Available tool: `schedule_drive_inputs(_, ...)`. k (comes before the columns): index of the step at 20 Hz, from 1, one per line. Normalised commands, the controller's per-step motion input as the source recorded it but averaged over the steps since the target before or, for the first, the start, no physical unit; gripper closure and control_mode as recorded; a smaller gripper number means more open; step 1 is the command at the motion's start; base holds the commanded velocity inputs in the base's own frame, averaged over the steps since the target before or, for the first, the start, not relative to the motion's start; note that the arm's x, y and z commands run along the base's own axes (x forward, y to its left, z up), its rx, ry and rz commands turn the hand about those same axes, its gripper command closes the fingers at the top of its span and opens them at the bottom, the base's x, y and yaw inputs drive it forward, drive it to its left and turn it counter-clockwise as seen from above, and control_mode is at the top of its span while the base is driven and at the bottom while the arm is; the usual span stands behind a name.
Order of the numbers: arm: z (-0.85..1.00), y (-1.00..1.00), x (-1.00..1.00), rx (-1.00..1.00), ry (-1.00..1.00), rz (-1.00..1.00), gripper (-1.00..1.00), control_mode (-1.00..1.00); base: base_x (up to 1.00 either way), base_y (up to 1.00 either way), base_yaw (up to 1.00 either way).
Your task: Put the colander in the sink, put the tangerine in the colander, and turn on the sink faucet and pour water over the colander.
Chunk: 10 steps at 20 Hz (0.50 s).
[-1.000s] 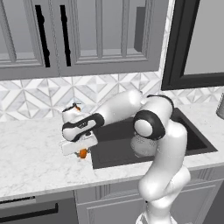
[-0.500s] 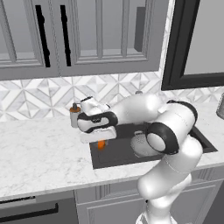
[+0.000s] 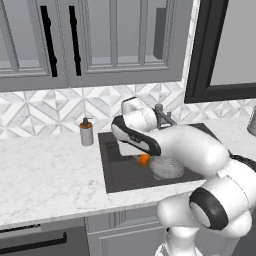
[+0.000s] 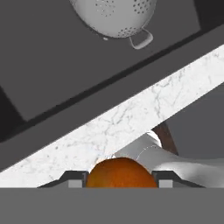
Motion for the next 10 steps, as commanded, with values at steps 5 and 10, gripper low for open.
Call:
schedule_drive_inputs(5, 0.78, -1.00, -1.00, 0.00, -0.06, -0.06, 1.00, -1.00, 0.00, 0.00, 0.00)
schedule_drive_inputs(10, 0.75, -1.00, -0.95, 0.02, -0.14, -0.03, 1.00, -1.00, 0.00, 0.00, 0.00)
